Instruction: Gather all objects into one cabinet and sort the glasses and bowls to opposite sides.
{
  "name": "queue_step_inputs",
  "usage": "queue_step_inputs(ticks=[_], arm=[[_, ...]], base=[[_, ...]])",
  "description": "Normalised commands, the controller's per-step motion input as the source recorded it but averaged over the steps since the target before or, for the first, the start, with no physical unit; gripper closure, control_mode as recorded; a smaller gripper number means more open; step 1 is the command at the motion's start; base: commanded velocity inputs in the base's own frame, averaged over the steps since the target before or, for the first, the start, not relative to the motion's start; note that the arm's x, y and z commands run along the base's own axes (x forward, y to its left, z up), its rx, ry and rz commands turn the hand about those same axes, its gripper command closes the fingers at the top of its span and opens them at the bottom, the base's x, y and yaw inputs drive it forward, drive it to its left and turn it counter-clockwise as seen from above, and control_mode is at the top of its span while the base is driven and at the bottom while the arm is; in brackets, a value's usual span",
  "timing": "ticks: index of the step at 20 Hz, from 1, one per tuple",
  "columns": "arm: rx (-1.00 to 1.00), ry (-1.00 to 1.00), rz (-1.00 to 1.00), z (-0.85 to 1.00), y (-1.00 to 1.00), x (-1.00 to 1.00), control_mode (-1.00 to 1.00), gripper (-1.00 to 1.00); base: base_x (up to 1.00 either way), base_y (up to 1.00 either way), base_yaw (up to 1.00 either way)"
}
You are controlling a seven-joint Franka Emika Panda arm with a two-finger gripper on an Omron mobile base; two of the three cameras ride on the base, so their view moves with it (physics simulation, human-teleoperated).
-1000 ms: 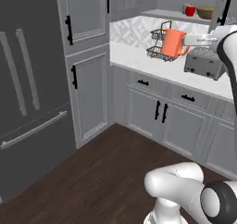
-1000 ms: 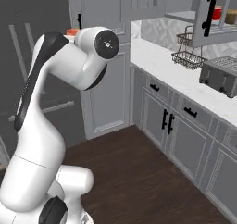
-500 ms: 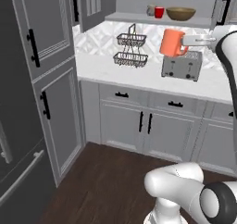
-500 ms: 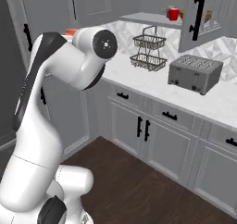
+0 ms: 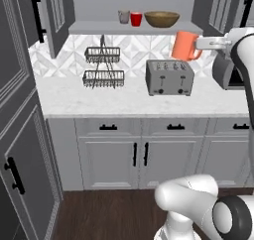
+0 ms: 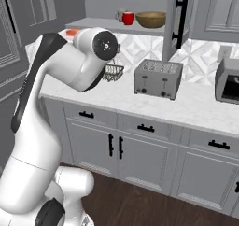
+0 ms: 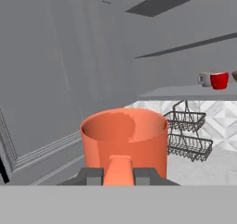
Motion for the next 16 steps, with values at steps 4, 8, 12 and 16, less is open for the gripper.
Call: queue_step_inputs(ticks=[4,8,12,16], arm=[[0.00,0.00,0.00,0.00,0.00,0.00,1.00,1.00],[0.00,0.00,0.00,0.00,0.00,0.00,1.00,1.00],[0.00,0.00,0.00,0.00,0.00,0.00,1.00,1.00],[0.00,0.00,0.00,0.00,0.00,0.00,1.00,1.00]], base=[[0.38,0.46,0.03],[0.32,0.43,-0.04],[0.41,0.36,-0.30],[0.22,0.53,-0.21]])
